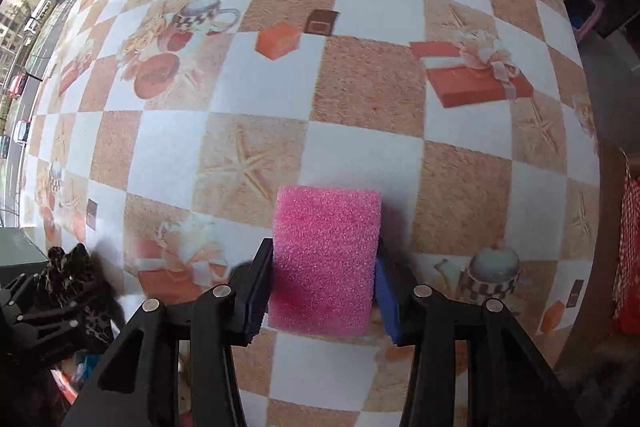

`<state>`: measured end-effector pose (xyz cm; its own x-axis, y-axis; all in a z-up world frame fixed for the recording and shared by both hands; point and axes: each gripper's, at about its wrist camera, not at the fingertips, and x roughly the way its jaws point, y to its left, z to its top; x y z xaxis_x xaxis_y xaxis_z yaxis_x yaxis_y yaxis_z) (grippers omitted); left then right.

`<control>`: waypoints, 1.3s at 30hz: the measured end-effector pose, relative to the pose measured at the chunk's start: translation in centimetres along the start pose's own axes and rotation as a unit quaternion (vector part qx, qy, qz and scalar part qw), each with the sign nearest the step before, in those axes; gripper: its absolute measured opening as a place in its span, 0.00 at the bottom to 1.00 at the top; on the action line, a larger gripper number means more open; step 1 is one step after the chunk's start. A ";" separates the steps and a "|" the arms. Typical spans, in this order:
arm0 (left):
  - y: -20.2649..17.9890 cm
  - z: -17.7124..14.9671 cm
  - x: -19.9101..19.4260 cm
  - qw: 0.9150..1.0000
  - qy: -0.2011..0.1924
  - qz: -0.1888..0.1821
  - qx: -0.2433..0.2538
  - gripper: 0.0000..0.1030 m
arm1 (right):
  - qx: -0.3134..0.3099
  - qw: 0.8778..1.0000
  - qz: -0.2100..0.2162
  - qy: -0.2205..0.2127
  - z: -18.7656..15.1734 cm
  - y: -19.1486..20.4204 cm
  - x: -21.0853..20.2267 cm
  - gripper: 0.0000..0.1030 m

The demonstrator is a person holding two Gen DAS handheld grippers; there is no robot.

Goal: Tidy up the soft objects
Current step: 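Grasp the pink sponge with the right tool while the left tool grasps the leopard-print scrunchie, then lift the sponge and scrunchie and carry both toward the white box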

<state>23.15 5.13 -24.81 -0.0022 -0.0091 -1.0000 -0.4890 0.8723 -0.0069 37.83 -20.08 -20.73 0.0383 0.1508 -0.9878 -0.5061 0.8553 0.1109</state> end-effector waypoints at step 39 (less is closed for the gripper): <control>0.1 -5.5 -11.8 0.990 -0.123 -0.021 0.071 0.29 | 0.098 0.994 0.049 -0.028 -8.7 -3.3 -7.8 0.46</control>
<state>18.28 2.63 -13.01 0.2362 0.0564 -0.9701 -0.3572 0.9335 -0.0327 31.71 -28.40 -14.37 0.0486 0.2602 -0.9643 -0.3324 0.9147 0.2300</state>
